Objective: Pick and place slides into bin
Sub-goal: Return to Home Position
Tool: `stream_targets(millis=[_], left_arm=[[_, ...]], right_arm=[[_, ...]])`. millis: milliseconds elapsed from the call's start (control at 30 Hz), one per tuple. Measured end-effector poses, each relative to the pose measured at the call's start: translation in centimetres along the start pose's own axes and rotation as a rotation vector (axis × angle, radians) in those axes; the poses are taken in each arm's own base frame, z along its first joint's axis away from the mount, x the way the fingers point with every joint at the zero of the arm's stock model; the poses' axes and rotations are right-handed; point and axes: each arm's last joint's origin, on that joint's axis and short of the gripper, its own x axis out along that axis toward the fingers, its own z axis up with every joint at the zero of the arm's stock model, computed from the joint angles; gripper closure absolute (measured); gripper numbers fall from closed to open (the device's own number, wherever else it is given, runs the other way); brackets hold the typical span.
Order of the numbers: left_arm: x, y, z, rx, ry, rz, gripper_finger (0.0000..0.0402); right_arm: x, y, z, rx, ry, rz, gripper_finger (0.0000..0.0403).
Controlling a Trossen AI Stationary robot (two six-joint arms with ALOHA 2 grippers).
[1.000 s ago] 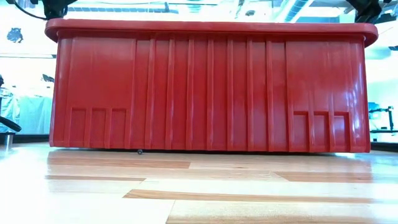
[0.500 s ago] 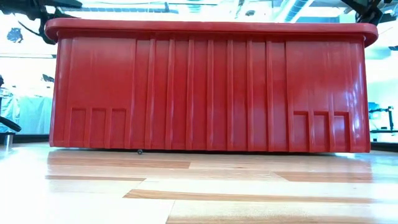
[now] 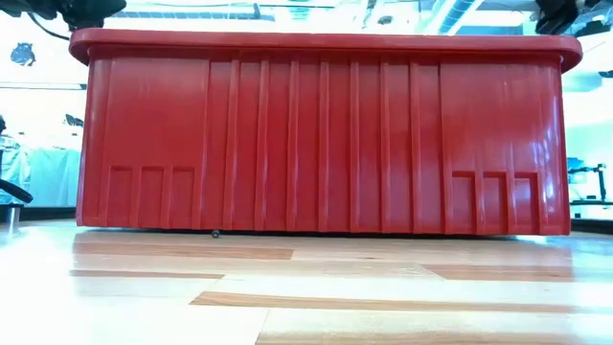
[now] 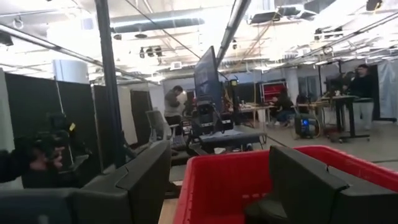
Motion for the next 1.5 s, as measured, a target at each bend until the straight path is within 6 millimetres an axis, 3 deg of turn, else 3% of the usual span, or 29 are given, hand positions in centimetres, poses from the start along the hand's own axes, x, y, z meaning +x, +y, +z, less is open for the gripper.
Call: stream_targets(millis=[167,333,800,1300,1500], left_arm=[[1.3,0.2,-1.3,0.000,-0.042,-0.033,0.0226],[2.5,0.4,-2.8,-0.025,-0.090,-0.058,0.0226],[2.6,-0.7,-2.3,0.082,-0.211,-0.233,0.0226],[2.5,-1.3,-2.0,0.049,-0.241,-0.321,0.0226],[2.6,-1.3,-2.2,0.028,-0.214,-0.324,0.0226]], right_arm=[[0.9,-0.4,-2.5,-0.009,-0.001,0.031,0.0147],[1.1,-0.4,-2.8,-0.036,-0.042,0.062,0.0147],[1.1,0.7,-2.6,-0.128,-0.078,0.246,0.0147],[1.0,0.9,-2.2,-0.107,-0.121,0.232,0.0147],[1.1,0.8,-2.9,-0.077,-0.046,0.226,0.0147]])
